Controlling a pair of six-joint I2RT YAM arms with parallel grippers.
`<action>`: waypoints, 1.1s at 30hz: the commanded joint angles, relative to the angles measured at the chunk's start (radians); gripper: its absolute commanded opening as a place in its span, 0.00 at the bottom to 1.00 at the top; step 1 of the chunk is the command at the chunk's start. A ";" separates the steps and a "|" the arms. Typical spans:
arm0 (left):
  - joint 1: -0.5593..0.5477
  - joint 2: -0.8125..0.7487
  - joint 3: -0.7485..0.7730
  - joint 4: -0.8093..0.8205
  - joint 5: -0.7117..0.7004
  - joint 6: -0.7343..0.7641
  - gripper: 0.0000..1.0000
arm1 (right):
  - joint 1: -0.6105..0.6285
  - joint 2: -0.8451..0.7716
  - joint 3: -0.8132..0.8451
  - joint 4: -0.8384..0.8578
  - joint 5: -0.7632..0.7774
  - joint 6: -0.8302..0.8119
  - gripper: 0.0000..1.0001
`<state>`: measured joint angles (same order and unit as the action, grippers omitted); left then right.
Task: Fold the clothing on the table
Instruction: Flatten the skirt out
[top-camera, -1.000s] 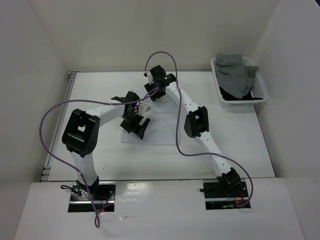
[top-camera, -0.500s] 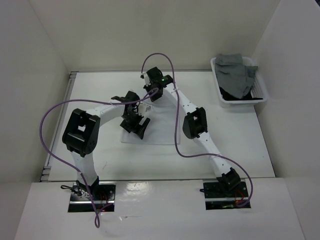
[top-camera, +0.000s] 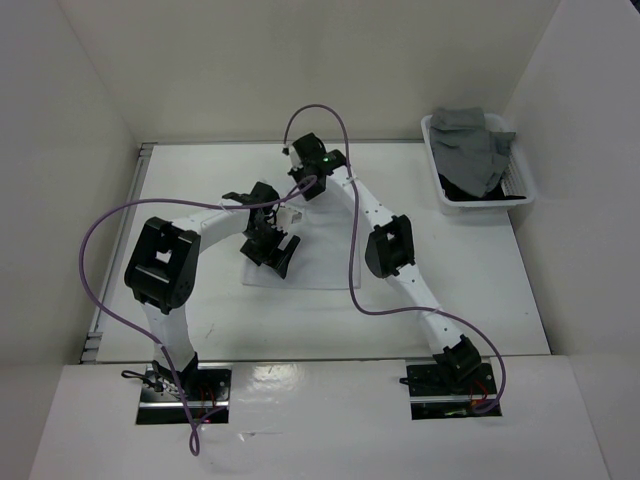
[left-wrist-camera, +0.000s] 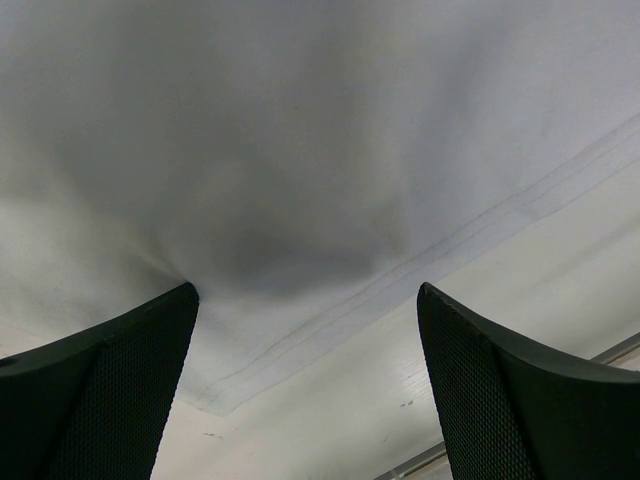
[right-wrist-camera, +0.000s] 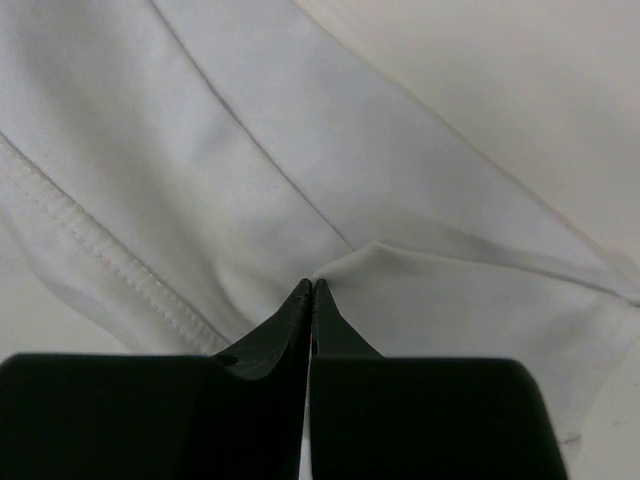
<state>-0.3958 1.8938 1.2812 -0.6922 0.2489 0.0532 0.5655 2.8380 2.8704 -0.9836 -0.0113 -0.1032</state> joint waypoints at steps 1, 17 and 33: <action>-0.002 0.050 -0.013 -0.009 0.049 0.020 0.96 | 0.001 -0.023 0.055 0.082 0.080 0.007 0.00; -0.002 0.031 -0.022 -0.009 0.067 0.020 0.96 | -0.133 -0.034 0.066 0.149 0.324 0.068 0.13; -0.002 0.024 -0.022 -0.018 0.078 0.030 0.96 | -0.151 -0.109 0.026 0.063 0.271 0.059 0.81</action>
<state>-0.3950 1.8935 1.2812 -0.6861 0.2699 0.0753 0.4152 2.8323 2.8975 -0.8955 0.3252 -0.0425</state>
